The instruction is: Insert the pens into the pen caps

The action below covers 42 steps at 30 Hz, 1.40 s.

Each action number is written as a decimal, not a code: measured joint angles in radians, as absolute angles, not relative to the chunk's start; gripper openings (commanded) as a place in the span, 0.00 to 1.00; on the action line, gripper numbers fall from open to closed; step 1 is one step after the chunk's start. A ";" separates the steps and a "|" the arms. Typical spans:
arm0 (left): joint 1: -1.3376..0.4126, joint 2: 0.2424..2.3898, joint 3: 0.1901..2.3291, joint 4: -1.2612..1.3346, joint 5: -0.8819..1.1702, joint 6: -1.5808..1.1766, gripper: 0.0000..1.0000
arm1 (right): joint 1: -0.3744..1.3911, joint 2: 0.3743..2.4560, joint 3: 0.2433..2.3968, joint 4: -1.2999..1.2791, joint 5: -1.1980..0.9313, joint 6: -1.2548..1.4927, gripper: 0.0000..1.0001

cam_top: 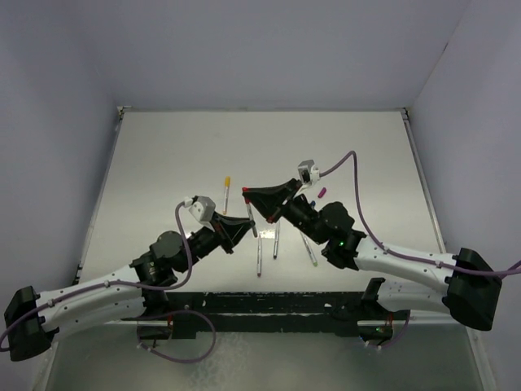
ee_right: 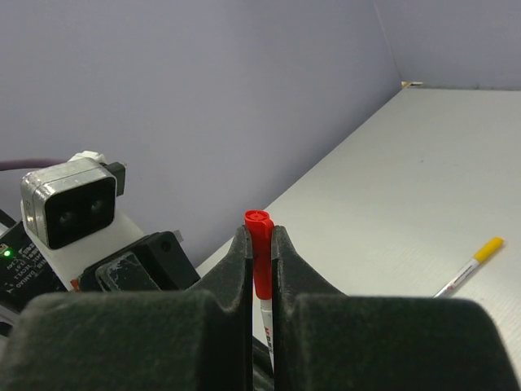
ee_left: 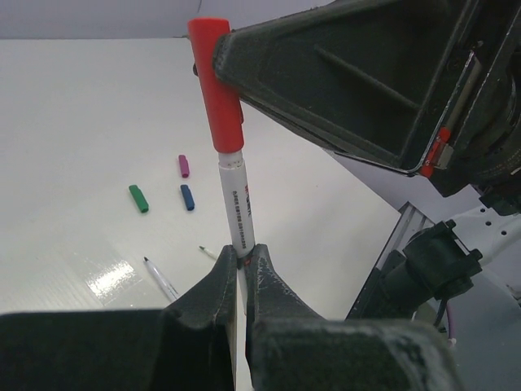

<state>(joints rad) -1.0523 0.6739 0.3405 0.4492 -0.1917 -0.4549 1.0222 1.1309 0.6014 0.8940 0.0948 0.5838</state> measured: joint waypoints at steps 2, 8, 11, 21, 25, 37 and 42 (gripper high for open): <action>-1.052 0.661 0.340 0.446 -0.190 -0.451 0.00 | 1.023 1.131 0.618 0.875 0.088 0.576 0.00; -1.052 0.641 0.354 0.439 -0.182 -0.448 0.00 | 1.030 1.112 0.648 0.804 0.086 0.553 0.00; -1.052 0.632 0.355 0.439 -0.174 -0.445 0.00 | 1.034 1.092 0.656 0.773 0.086 0.545 0.00; -1.052 0.632 0.386 0.387 -0.176 -0.396 0.00 | 1.036 1.110 0.686 0.721 0.088 0.535 0.00; -1.052 0.640 0.415 0.338 -0.179 -0.377 0.00 | 1.036 1.111 0.689 0.717 0.098 0.534 0.00; -1.048 0.642 0.483 0.195 -0.224 -0.429 0.00 | 1.065 1.068 0.776 0.466 0.187 0.464 0.48; -1.048 0.663 0.481 0.168 -0.270 -0.477 0.00 | 1.071 0.995 0.778 0.353 0.255 0.426 0.69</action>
<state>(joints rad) -1.0477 0.6628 0.4812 0.1677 -0.2703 -0.4774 1.0714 0.9955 0.7780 0.3527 0.2554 0.4263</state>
